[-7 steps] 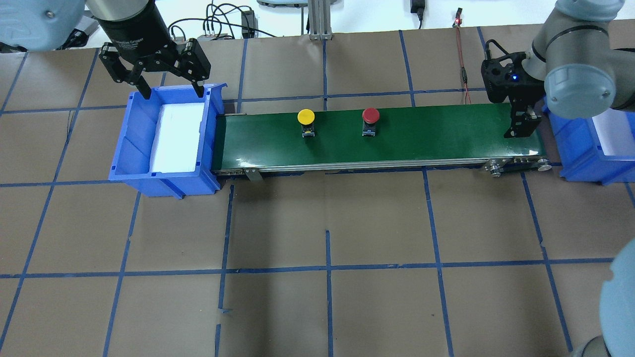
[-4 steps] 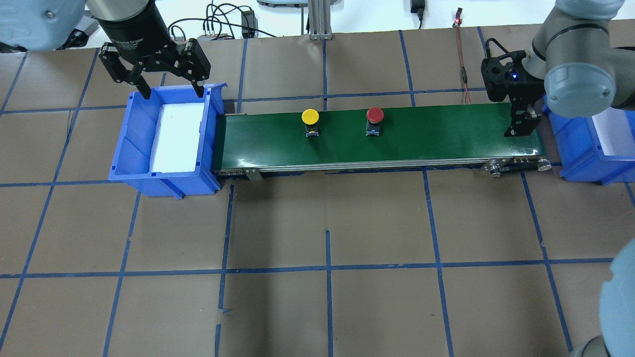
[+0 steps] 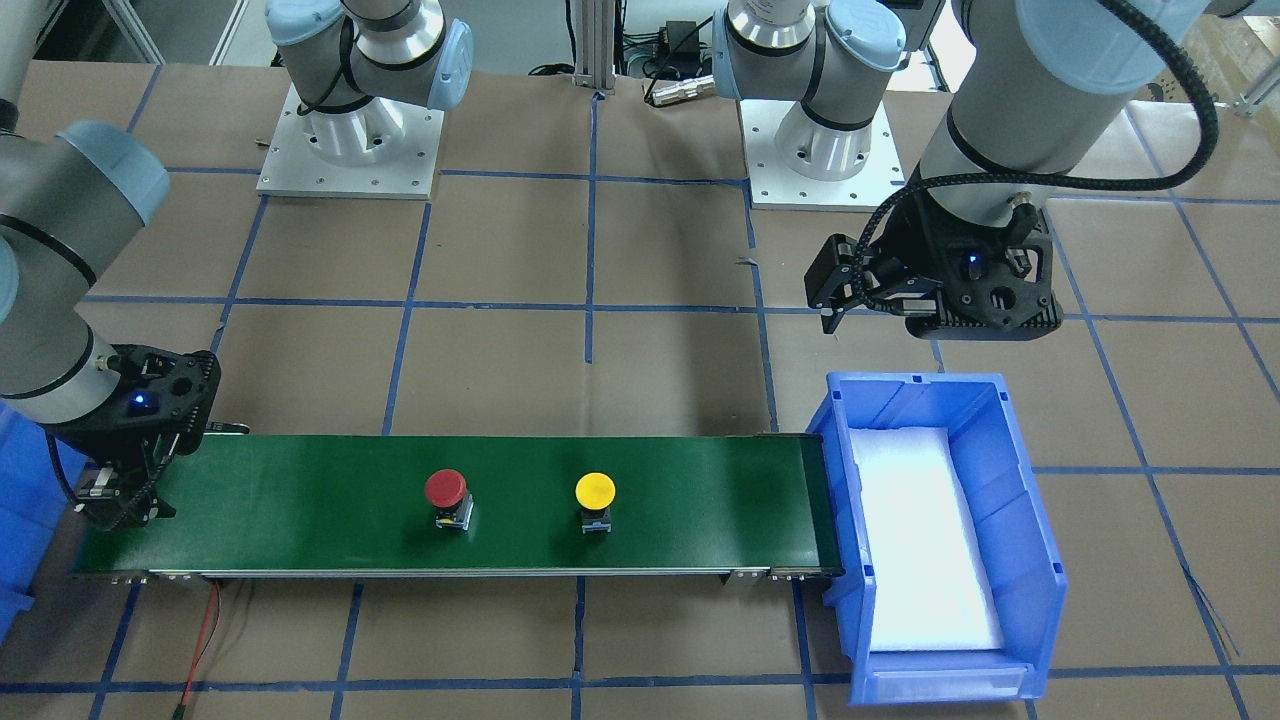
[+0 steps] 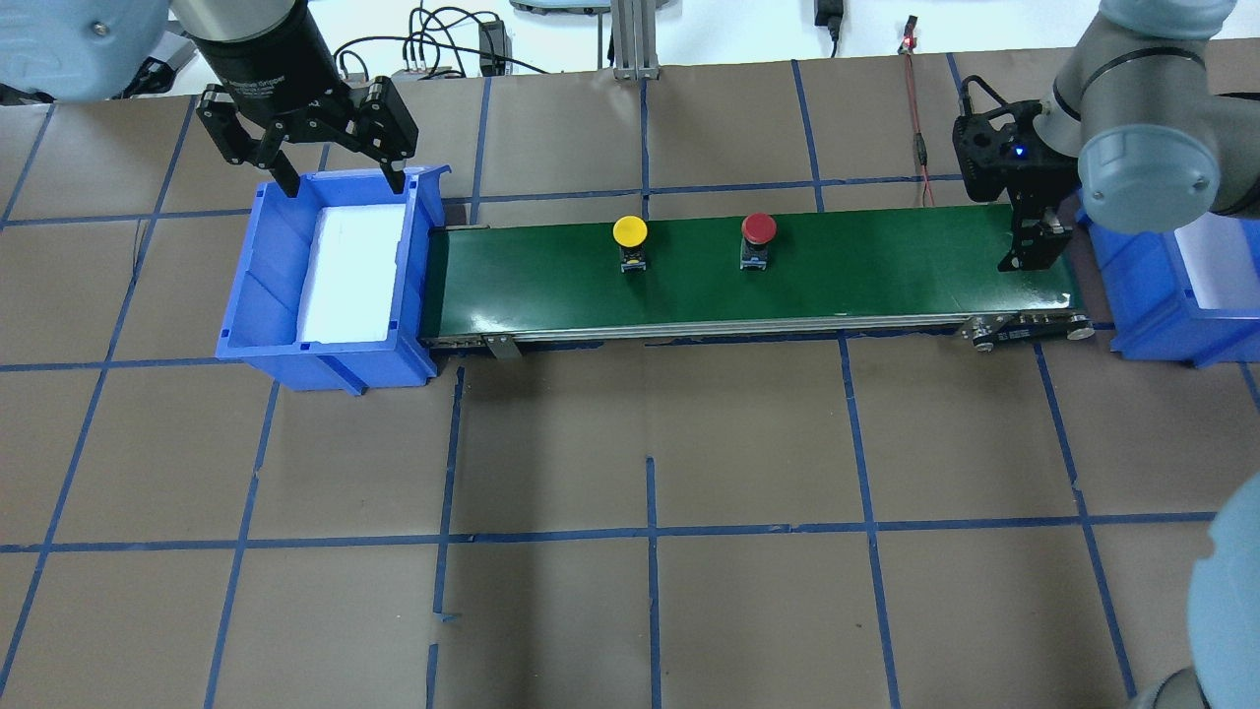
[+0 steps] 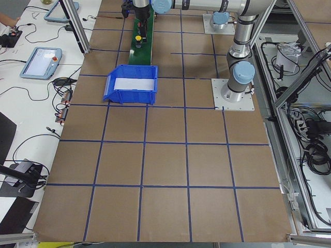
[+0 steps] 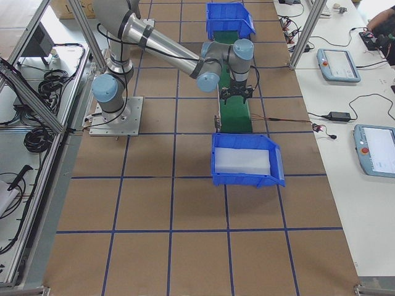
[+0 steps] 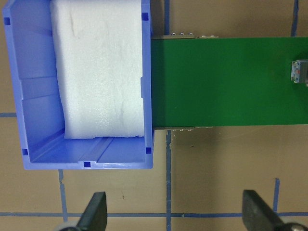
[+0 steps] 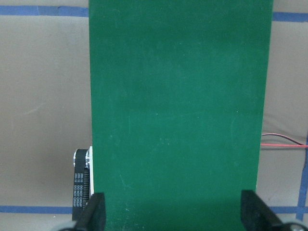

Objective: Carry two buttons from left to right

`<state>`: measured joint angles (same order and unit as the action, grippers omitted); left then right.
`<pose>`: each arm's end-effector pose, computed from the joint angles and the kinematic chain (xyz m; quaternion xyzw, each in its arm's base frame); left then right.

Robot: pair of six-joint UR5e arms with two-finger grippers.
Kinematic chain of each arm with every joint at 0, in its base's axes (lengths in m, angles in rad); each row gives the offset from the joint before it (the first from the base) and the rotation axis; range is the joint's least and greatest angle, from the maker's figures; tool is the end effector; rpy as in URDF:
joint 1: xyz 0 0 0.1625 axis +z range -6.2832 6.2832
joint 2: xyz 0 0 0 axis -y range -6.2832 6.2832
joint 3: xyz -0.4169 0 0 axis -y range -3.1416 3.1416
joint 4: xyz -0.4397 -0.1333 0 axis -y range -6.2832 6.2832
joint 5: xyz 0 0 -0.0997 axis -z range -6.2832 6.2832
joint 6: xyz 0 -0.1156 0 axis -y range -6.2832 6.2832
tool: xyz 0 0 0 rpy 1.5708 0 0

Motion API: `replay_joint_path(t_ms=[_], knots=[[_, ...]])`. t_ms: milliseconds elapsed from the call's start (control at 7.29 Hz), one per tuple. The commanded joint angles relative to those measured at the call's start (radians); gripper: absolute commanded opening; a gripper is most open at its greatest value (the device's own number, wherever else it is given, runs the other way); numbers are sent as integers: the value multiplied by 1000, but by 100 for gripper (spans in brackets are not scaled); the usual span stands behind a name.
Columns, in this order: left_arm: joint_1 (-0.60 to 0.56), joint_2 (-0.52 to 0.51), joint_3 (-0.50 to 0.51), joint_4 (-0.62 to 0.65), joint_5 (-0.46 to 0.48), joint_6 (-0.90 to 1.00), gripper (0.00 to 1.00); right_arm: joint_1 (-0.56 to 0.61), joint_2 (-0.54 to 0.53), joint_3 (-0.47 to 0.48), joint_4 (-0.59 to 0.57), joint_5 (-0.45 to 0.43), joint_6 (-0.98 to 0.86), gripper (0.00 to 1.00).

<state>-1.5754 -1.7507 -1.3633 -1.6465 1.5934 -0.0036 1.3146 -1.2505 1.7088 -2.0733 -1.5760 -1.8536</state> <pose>-0.1335 -0.6075 0.4646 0.0008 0.9996 0.0240 0.0114 -0.0314 -0.6434 0.2526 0.7162 -0.6975 0.0086 0.0205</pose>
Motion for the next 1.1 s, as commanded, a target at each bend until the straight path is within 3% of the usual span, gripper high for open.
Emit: replay_joint_path(t_ms=[0,960], knots=[[0,-1,1,1,-1,-1,100,0,5,-2,-4,-1,1,100],[0,0,1,1,-1,-1,100,20,-12,14,-45,11,37,100]])
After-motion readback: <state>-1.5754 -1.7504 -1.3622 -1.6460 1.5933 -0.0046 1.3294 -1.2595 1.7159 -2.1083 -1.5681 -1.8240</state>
